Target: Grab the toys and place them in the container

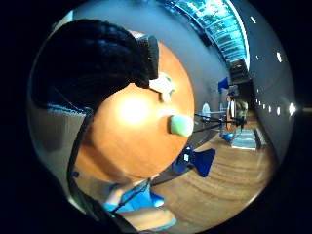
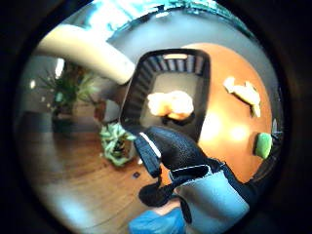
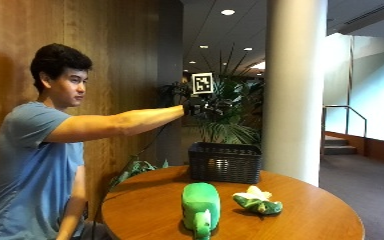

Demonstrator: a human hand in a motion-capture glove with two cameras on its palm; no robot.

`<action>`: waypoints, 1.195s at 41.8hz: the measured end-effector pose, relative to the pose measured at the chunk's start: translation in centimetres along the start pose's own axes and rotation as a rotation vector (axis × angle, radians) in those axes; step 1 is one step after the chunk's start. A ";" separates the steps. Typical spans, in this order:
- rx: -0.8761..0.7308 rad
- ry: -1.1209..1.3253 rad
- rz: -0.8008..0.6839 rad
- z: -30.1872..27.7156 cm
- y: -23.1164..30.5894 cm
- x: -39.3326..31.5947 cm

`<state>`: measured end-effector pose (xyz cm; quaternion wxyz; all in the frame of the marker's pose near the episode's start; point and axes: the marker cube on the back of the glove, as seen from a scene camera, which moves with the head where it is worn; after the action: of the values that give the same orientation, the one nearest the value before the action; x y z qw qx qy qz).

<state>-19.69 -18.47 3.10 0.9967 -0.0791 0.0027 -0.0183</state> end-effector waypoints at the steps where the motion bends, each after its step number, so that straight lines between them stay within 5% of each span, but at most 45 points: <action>1: 0.001 0.009 0.013 -0.1 0.1 1.0; 22: -0.103 -0.019 0.193 4.6 6.6 27.0; 26: -0.127 -0.010 0.324 6.6 7.4 30.6; 50: -0.350 -0.051 0.357 21.4 11.8 37.4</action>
<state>18.25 -4.87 22.29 0.9550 -0.2490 -0.0052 0.1608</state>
